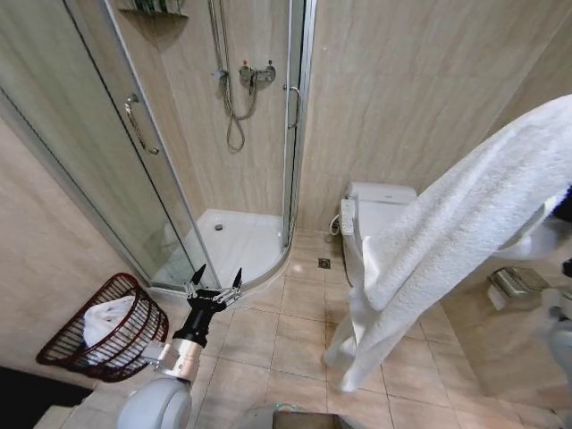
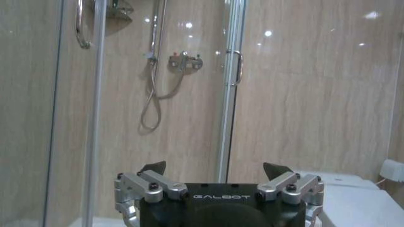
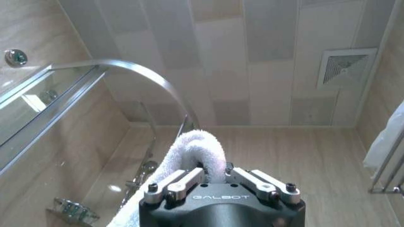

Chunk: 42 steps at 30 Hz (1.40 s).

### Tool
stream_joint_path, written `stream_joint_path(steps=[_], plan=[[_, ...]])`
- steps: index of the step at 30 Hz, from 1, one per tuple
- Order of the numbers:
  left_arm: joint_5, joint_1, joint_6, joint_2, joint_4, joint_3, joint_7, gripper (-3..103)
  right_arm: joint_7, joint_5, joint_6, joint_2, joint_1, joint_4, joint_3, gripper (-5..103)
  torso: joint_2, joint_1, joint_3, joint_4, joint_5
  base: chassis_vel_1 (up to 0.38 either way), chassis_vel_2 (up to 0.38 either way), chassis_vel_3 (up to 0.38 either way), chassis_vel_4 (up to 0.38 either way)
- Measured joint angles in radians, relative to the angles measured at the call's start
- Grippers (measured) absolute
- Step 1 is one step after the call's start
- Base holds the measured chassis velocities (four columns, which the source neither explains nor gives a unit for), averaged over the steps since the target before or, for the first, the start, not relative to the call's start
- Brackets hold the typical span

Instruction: Discard the used towel into the hamper.

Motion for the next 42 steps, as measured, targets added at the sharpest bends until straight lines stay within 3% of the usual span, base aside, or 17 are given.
stream_joint_path(steps=[42], plan=[[0.0, 0.0, 0.0, 0.0, 0.0, 0.0, 0.0, 100, -0.013, 0.005, 0.002, 0.009, -0.017, 0.016, 0.018, 5, 0.2, 0.089, 0.112, 0.0, 0.0, 0.0, 0.0, 0.0, 0.0]])
